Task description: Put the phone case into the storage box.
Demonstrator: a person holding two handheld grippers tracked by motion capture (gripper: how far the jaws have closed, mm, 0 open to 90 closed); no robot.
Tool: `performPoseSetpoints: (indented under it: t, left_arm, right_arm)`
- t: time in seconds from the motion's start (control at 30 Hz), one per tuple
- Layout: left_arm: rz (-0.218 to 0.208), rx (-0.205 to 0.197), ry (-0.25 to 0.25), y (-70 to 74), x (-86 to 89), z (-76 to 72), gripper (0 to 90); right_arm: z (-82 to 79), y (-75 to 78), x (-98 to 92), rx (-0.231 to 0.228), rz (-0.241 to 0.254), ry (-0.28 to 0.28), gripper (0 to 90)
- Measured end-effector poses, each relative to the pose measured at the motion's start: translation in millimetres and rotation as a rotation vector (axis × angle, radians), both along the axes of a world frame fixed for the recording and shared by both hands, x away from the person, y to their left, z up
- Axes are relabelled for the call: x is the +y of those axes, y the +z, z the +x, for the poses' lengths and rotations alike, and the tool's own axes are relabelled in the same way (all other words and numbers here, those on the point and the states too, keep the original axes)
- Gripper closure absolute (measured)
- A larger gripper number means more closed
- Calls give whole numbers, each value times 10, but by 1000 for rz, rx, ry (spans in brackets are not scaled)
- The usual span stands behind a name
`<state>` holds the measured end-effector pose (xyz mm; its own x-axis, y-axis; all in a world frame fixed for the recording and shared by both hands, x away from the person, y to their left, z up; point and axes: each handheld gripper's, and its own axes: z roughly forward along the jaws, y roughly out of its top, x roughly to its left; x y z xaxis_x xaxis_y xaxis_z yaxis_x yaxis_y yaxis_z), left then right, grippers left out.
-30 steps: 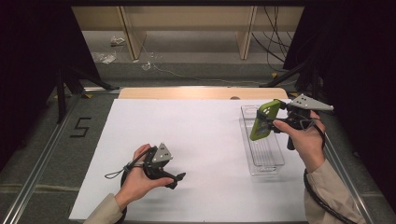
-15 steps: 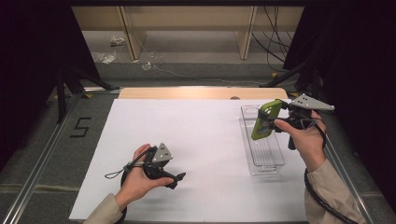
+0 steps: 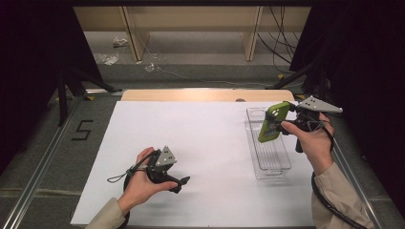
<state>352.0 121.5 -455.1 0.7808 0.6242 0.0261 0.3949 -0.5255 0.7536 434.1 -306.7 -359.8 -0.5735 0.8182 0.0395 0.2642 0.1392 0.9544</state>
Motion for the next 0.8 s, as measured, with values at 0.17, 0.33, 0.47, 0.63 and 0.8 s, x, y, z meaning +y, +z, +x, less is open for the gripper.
performPoseSetpoints:
  t: [0.17,0.33,0.47,0.63,0.8]
  left_arm:
    - [0,0,0,0,1,0,0]
    - [1,-1,-1,2,3,2,0]
    - [1,-1,-1,0,2,2,0]
    - [2,-2,-2,1,1,1,0]
    - [2,-1,-1,-1,2,1,0]
  right_arm:
    - [12,-10,-16,2,-1,-8,172]
    - [23,-17,-28,2,-2,-16,172]
    - [34,-25,-40,2,-4,-23,172]
    - [51,-42,-48,5,-8,-31,172]
    - [68,-54,-57,5,-9,-38,172]
